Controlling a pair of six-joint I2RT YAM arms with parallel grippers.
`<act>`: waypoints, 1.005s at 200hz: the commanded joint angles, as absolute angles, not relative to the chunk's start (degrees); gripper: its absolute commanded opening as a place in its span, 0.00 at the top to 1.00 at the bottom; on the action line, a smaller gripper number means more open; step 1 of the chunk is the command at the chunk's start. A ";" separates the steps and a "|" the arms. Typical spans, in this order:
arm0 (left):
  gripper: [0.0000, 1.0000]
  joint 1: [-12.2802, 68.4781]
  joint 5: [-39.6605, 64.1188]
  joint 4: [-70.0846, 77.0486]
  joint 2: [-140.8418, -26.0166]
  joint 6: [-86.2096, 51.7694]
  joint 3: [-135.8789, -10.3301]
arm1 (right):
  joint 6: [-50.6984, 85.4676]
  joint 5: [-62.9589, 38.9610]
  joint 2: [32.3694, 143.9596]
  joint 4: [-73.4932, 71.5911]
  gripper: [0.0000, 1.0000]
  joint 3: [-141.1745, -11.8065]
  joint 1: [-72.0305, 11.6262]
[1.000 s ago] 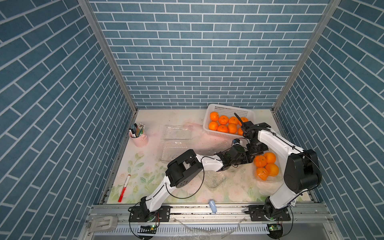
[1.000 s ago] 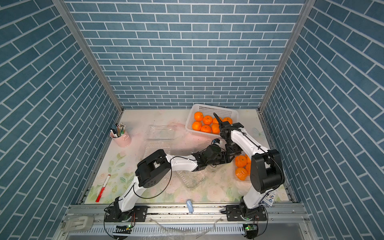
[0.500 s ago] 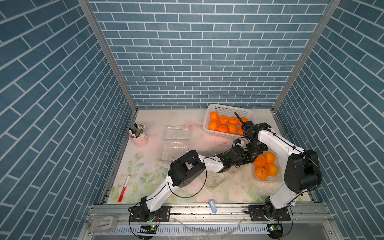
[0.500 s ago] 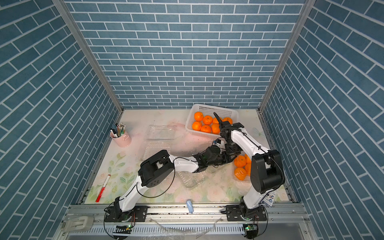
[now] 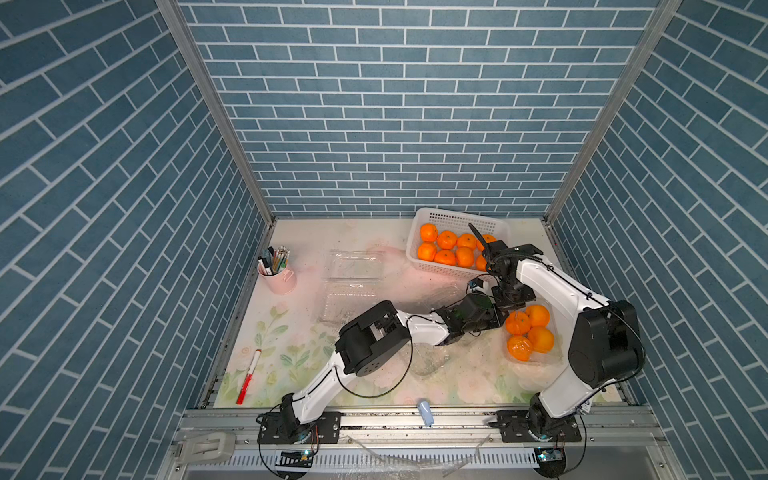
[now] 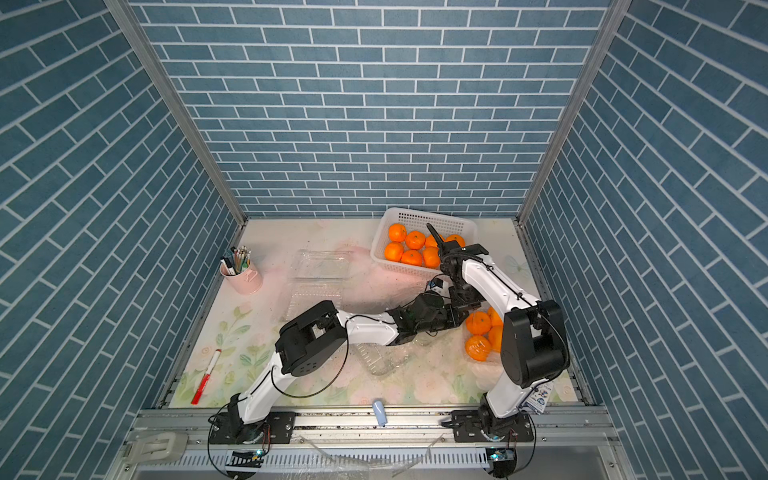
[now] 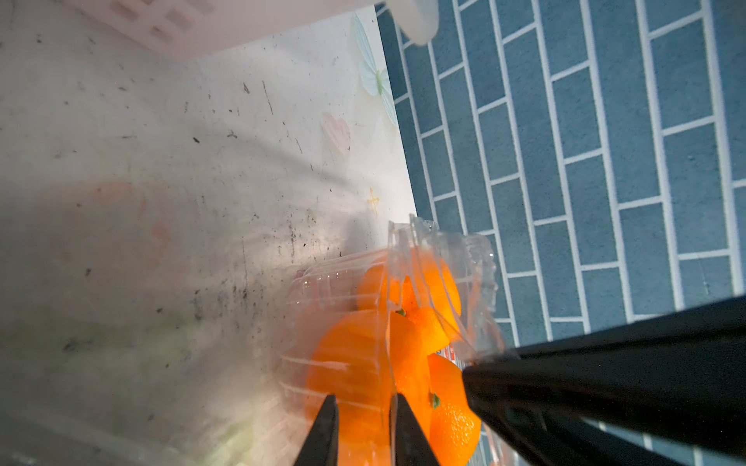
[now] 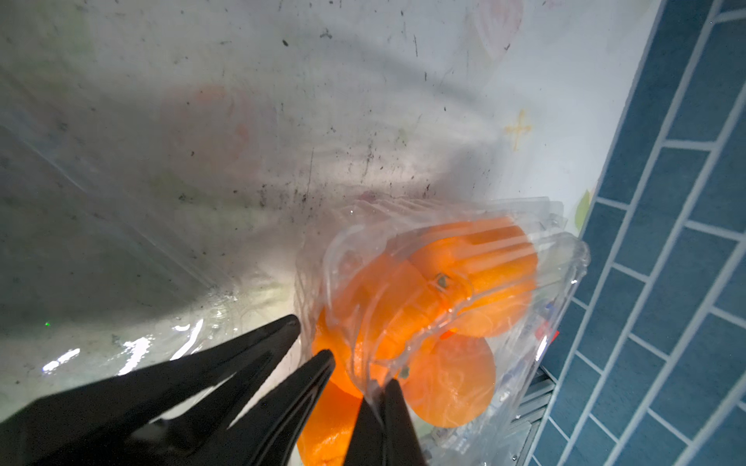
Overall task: Take oranges out of containers
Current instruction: Open the packing box at the center of the board.
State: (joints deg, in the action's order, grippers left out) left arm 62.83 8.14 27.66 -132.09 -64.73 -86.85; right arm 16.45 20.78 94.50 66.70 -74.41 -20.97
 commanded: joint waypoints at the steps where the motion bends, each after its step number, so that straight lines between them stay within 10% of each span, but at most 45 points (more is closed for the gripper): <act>1: 0.83 63.00 6.77 24.89 -130.78 -63.37 -87.19 | 16.44 22.76 91.93 69.80 1.00 -75.76 -21.27; 52: 1.00 62.95 5.76 23.33 -130.69 -61.52 -87.36 | 16.26 25.63 90.13 72.45 1.00 -76.54 -21.27; 161: 1.00 62.93 3.43 22.80 -128.24 -59.60 -85.56 | 14.33 39.69 90.31 77.23 1.00 -80.77 -17.49; 201: 1.00 62.93 3.35 22.76 -128.34 -59.50 -85.61 | 15.50 45.17 90.52 78.09 0.64 -82.24 -13.59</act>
